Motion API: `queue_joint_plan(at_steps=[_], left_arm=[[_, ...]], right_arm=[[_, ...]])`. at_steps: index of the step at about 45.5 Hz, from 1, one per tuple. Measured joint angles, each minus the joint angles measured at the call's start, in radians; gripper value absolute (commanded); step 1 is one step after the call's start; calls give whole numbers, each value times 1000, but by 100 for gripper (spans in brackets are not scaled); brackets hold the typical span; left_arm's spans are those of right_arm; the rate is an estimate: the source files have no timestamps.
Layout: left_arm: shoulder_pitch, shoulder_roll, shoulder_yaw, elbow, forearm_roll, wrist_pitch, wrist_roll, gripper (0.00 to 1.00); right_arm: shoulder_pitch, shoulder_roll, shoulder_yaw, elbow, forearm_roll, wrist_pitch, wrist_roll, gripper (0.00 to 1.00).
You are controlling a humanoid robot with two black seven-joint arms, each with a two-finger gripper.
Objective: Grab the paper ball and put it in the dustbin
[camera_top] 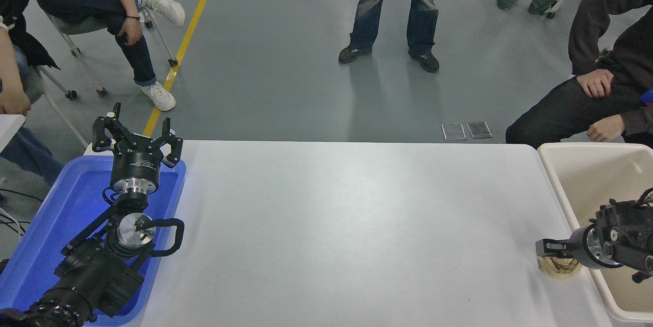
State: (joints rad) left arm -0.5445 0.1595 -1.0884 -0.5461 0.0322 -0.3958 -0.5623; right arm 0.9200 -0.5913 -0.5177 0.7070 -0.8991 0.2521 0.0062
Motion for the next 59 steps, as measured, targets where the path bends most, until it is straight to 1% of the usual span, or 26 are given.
queue_joint_plan(at_steps=[19,28,30,35,43,50,59], left_arm=[[0,0,1,0,0,0,0,99],[0,0,1,0,0,0,0,99],[0,0,1,0,0,0,0,99],[0,0,1,-1,0,0,1,99],[0,0,1,-1,0,0,1,99],[0,0,1,-1,0,0,1,99],[0,0,1,-1,0,0,1,99]], right_arm=[[15,-7,-5,41,2,14,24,0],[122,-65,-44,126,4,44,30,0],[167,-98,-66,157,4,64,31,0],[298,-138,-133,231,5,94,33,0],[607,-204,-325,373,7,165,33,0],[883,-217,-508,482,13,220,34,0],[1155,-197,-680,568,25,287,35,0]])
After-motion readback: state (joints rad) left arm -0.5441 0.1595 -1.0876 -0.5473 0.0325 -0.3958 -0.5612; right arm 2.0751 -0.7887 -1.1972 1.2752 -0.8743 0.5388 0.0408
